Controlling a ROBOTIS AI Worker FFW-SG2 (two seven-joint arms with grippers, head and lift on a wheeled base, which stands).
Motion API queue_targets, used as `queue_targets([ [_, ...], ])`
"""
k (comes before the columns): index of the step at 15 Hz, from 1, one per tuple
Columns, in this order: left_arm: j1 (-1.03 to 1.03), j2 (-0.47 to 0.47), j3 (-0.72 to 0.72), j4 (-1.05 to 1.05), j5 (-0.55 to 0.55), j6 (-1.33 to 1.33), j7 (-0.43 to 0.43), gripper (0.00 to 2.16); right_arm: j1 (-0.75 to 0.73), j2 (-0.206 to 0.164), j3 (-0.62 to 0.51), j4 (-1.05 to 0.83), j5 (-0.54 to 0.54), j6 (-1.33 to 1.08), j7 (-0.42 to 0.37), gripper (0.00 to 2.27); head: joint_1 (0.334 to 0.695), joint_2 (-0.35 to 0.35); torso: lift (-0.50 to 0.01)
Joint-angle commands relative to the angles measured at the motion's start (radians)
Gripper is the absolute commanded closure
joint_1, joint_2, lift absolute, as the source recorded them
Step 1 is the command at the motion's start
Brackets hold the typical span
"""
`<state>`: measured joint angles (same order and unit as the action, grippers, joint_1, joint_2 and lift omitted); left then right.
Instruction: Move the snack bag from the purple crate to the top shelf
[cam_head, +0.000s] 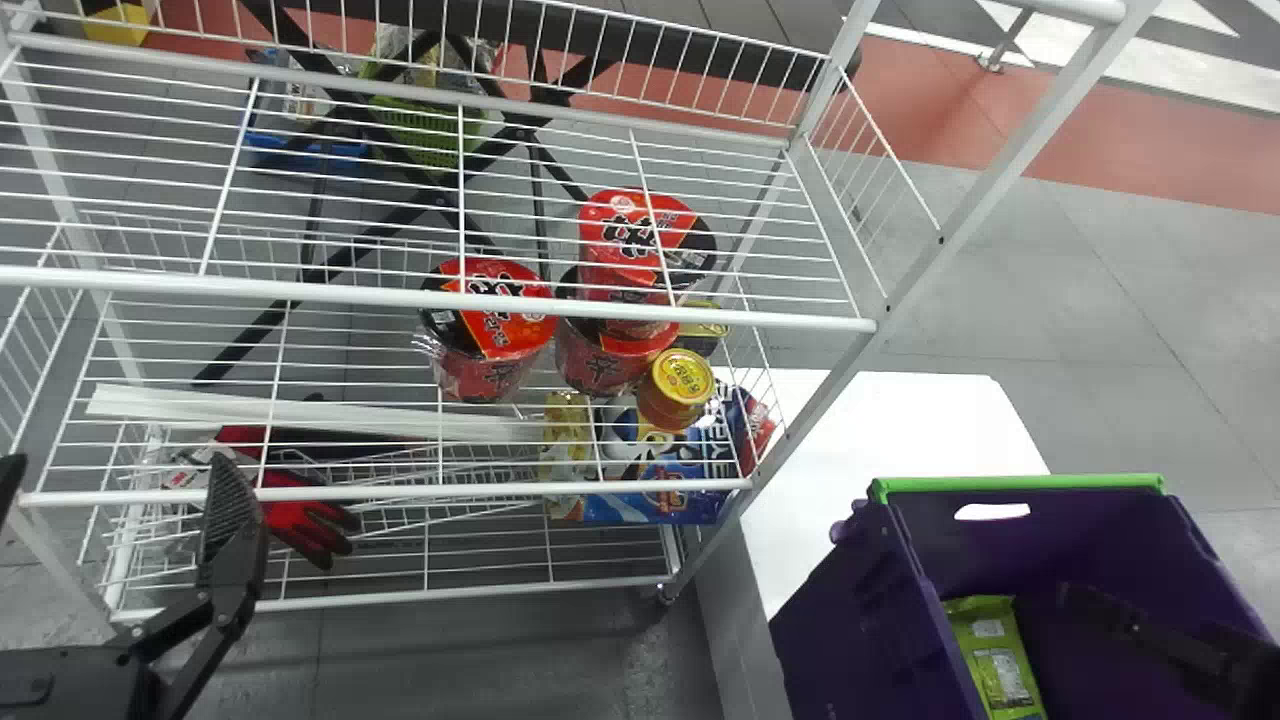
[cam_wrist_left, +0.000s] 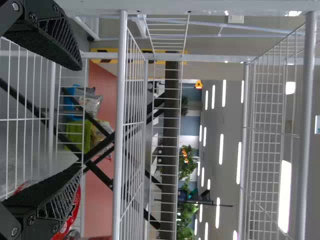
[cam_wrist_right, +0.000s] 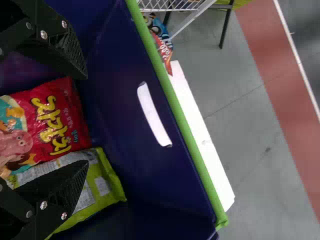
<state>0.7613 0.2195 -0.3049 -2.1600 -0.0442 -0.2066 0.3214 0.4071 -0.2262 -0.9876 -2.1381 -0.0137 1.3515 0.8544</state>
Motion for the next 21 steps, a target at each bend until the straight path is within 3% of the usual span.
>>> queue_targets([
  [1,-0.011,0.006,0.001,0.009,0.010,0.003,-0.001,0.10,-0.028,-0.071,0.023,0.109,0.101,0.001,0.100,0.28,0.695,-0.350,-0.452],
  [3,-0.027,0.008,0.001,0.020,0.021,0.010,-0.004,0.10,-0.051,-0.137,0.073,0.221,0.213,-0.033,0.233,0.29,0.695,-0.350,-0.452],
  [7,-0.036,0.008,0.000,0.031,0.032,0.022,-0.007,0.10,-0.105,-0.266,0.210,0.550,0.330,-0.189,0.318,0.35,0.695,-0.350,-0.452],
  [14,-0.054,0.006,-0.022,0.042,0.024,0.053,-0.007,0.10,-0.128,-0.274,0.369,0.761,0.486,-0.413,0.342,0.35,0.695,-0.350,-0.452],
  [21,-0.051,0.017,-0.013,0.035,0.032,0.049,-0.004,0.10,-0.146,-0.266,0.414,0.902,0.479,-0.548,0.348,0.35,0.695,-0.350,-0.452],
])
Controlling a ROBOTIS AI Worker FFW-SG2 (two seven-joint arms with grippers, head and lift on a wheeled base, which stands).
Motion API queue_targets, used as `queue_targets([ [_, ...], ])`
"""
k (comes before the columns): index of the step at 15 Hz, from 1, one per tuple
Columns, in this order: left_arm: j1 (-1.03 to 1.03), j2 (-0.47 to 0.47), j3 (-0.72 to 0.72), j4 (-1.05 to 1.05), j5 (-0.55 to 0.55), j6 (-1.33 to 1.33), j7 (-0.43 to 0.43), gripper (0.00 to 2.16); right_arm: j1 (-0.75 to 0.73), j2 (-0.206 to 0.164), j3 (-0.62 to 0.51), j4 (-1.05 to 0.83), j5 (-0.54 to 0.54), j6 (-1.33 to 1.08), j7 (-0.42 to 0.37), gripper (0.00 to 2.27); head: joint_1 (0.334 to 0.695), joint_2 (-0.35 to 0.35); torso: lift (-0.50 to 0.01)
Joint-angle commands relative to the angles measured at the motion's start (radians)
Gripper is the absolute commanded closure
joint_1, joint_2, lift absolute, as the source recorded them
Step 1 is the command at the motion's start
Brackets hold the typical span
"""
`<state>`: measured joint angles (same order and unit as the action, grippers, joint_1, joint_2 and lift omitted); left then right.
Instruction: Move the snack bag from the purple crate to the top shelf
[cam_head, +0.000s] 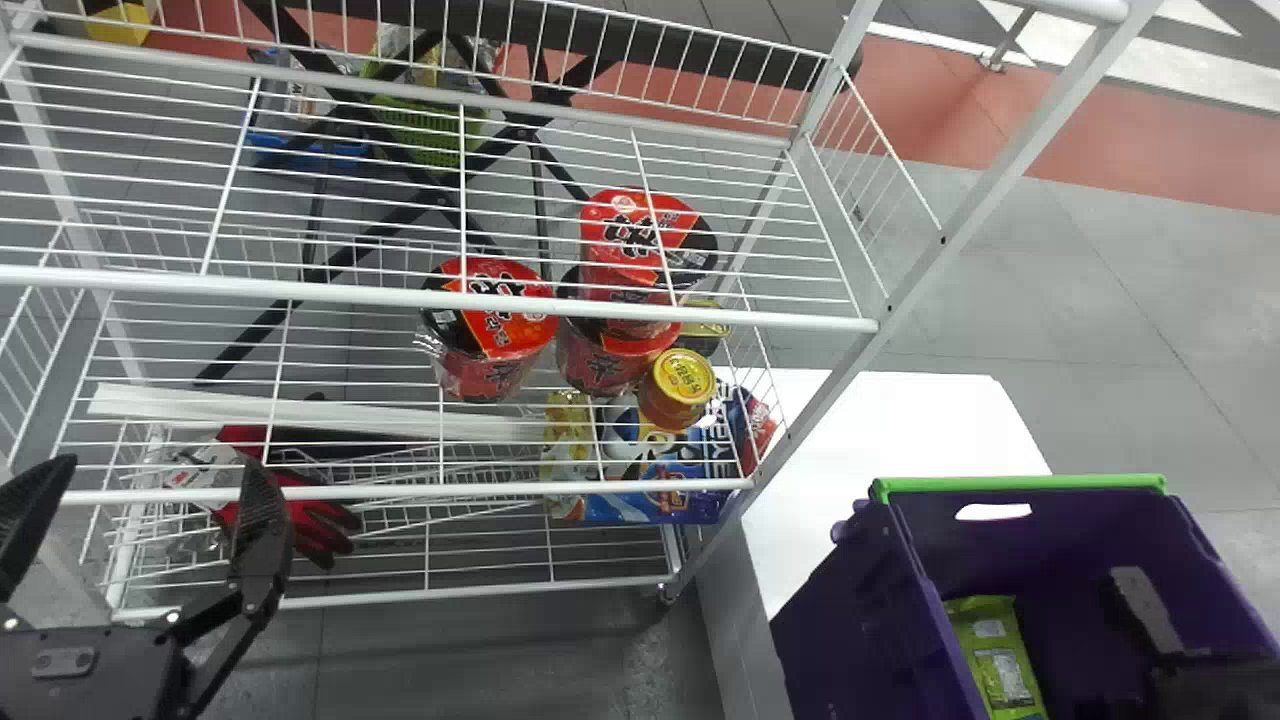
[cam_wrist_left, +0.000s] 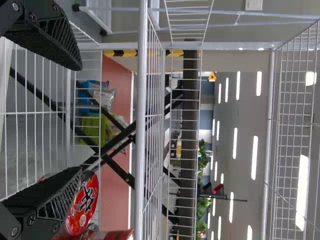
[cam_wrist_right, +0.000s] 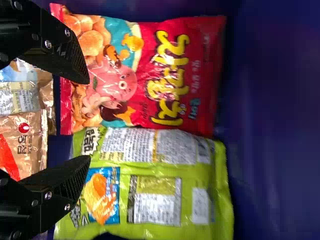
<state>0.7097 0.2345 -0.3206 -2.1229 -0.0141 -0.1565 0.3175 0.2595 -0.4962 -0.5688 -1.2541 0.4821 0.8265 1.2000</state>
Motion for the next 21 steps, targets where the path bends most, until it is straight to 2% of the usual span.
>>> queue_targets([
  [1,0.001,0.002,0.005,0.000,0.002,-0.001,0.000,0.10,0.007,0.018,-0.019,0.019,-0.028,-0.042,0.010,0.35,0.695,-0.350,-0.452],
  [4,0.001,0.003,0.003,0.001,0.002,-0.004,-0.002,0.10,0.027,0.031,-0.046,0.028,-0.083,-0.069,0.032,0.35,0.695,-0.350,-0.452],
  [9,0.005,0.011,-0.003,0.006,0.002,-0.013,0.000,0.10,0.035,0.064,-0.051,0.055,-0.086,-0.128,0.021,0.35,0.695,-0.350,-0.452],
  [15,0.010,0.012,-0.005,0.011,0.003,-0.022,0.002,0.10,0.034,0.074,-0.051,0.093,-0.102,-0.171,-0.056,0.35,0.695,-0.350,-0.452],
  [21,-0.002,0.012,-0.002,0.038,0.010,-0.034,-0.002,0.10,0.029,0.091,-0.069,0.120,-0.163,-0.195,-0.074,0.35,0.695,-0.350,-0.452],
])
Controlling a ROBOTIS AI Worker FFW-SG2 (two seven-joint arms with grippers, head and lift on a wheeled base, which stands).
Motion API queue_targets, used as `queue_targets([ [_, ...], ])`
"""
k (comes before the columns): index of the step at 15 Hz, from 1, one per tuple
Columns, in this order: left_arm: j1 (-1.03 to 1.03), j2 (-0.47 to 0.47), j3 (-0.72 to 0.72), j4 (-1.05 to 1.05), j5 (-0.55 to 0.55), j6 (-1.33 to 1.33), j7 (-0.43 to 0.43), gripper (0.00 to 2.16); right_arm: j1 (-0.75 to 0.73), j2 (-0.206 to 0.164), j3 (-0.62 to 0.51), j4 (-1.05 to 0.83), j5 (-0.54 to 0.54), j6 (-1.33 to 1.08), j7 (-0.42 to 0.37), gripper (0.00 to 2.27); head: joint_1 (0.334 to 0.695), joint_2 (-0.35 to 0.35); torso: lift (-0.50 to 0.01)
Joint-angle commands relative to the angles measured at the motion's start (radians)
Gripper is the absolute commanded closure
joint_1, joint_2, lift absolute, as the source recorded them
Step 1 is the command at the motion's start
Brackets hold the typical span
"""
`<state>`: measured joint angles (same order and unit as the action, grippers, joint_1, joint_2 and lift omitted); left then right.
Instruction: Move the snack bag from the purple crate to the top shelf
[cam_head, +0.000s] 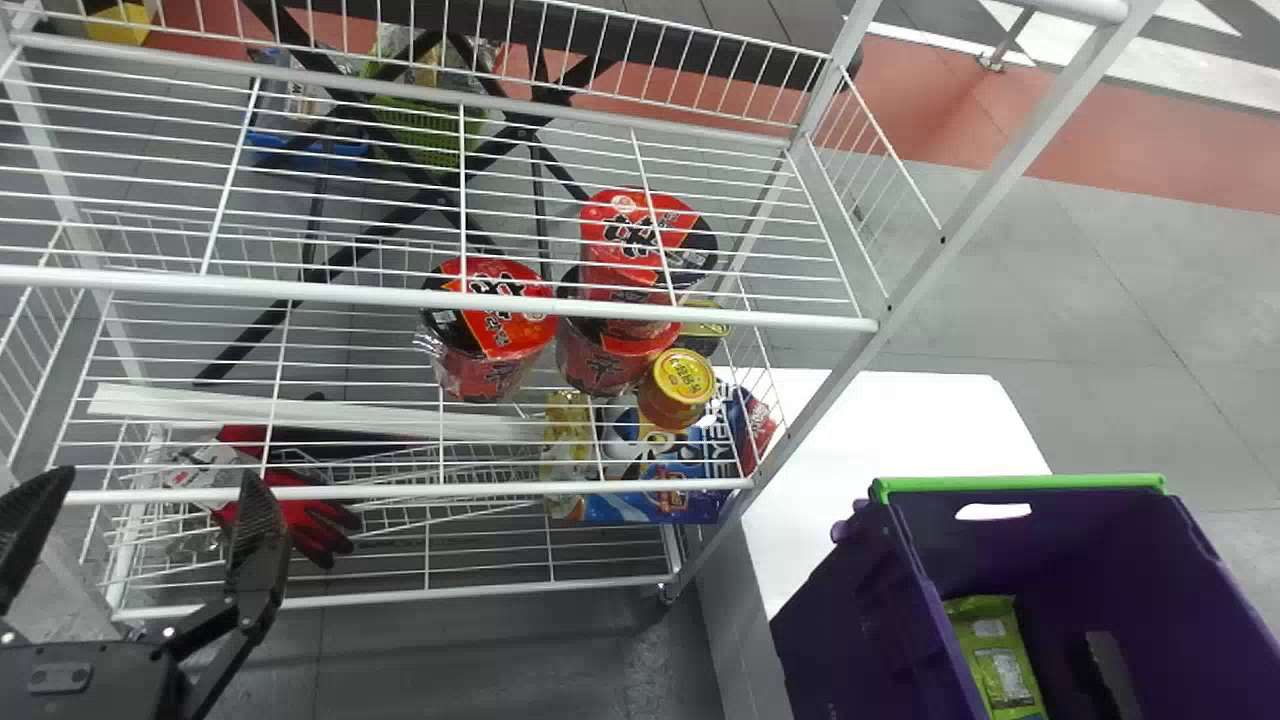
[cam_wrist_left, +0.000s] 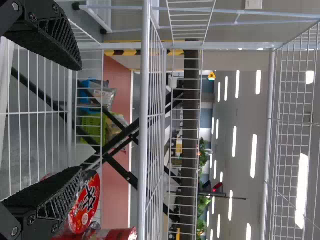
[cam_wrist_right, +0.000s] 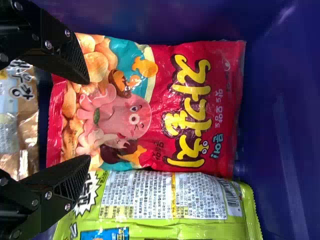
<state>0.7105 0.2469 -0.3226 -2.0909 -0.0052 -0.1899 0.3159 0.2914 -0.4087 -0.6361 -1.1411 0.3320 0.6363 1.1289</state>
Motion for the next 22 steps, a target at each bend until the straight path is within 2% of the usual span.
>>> queue_targets([
  [1,-0.005,0.000,0.000,0.006,0.002,-0.001,0.000,0.10,-0.011,0.004,-0.005,0.020,-0.015,-0.005,-0.004,0.35,0.695,-0.350,-0.452],
  [13,-0.036,-0.003,0.007,0.043,0.019,0.002,-0.001,0.10,-0.064,0.027,0.015,0.067,-0.019,0.050,-0.008,0.36,0.695,-0.350,-0.452],
  [16,-0.045,-0.003,0.010,0.051,0.030,0.002,-0.003,0.10,-0.066,0.027,0.012,0.078,-0.011,0.050,-0.011,0.47,0.695,-0.350,-0.452],
  [18,-0.054,-0.005,0.010,0.058,0.036,0.002,-0.011,0.10,-0.064,0.027,0.007,0.075,-0.001,0.075,-0.012,0.70,0.695,-0.350,-0.452],
  [21,-0.063,-0.008,0.004,0.063,0.037,0.008,-0.015,0.10,-0.064,0.021,0.006,0.061,0.004,0.087,-0.014,1.27,0.695,-0.350,-0.452],
  [22,-0.065,-0.008,0.002,0.065,0.037,0.011,-0.017,0.10,-0.064,0.019,0.004,0.058,0.004,0.084,-0.014,1.33,0.695,-0.350,-0.452],
])
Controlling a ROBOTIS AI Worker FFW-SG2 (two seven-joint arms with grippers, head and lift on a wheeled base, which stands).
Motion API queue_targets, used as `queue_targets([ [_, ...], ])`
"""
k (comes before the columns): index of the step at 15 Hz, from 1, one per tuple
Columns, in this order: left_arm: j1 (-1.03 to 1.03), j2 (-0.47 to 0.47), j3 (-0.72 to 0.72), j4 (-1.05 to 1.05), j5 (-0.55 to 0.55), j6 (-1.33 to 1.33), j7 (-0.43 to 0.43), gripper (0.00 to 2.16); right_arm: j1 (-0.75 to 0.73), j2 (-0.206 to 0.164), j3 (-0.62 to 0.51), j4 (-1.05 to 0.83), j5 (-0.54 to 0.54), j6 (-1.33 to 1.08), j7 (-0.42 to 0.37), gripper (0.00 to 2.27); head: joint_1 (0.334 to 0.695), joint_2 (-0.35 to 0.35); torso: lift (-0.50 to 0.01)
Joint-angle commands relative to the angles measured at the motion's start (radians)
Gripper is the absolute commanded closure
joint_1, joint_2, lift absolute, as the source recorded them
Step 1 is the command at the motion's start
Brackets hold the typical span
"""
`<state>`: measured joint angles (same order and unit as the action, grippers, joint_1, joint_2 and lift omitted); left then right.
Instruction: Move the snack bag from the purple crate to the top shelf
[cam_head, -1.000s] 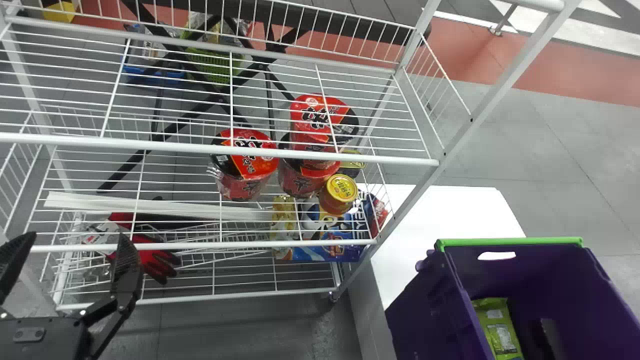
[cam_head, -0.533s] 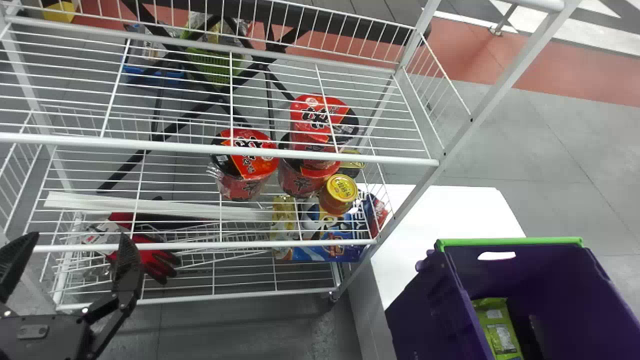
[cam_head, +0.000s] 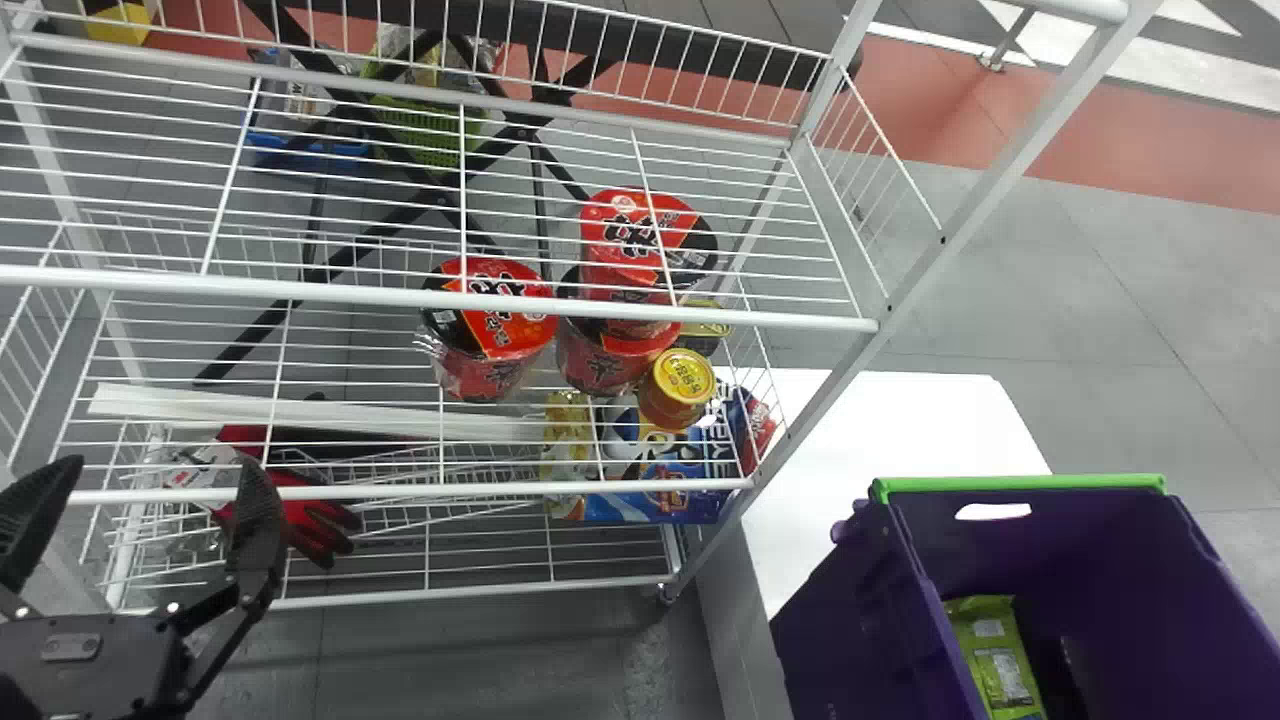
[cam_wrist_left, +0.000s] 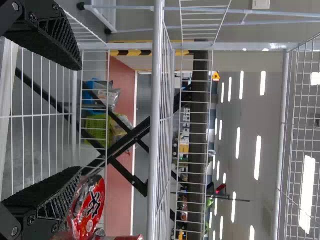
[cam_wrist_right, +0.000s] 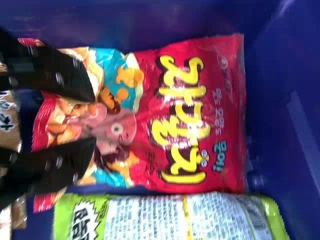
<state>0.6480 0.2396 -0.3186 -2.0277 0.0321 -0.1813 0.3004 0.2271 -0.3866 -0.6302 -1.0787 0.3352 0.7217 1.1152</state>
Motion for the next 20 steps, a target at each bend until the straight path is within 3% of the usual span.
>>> queue_targets([
  [1,-0.004,0.000,-0.002,0.001,0.000,0.006,0.000,0.10,0.000,-0.003,-0.008,-0.004,-0.001,-0.017,0.001,1.37,0.695,-0.350,-0.452],
  [2,-0.004,0.000,-0.001,0.001,0.002,0.009,0.000,0.10,0.000,-0.003,-0.009,-0.006,-0.001,-0.026,0.003,1.45,0.695,-0.350,-0.452],
  [10,-0.031,-0.003,-0.004,0.027,0.009,0.018,-0.001,0.10,0.029,-0.003,-0.039,-0.043,0.010,-0.035,0.005,1.45,0.695,-0.350,-0.451],
  [20,-0.074,-0.005,-0.022,0.067,0.026,0.027,-0.001,0.10,0.097,0.018,-0.106,-0.116,0.010,-0.100,0.023,1.45,0.695,-0.350,-0.408],
])
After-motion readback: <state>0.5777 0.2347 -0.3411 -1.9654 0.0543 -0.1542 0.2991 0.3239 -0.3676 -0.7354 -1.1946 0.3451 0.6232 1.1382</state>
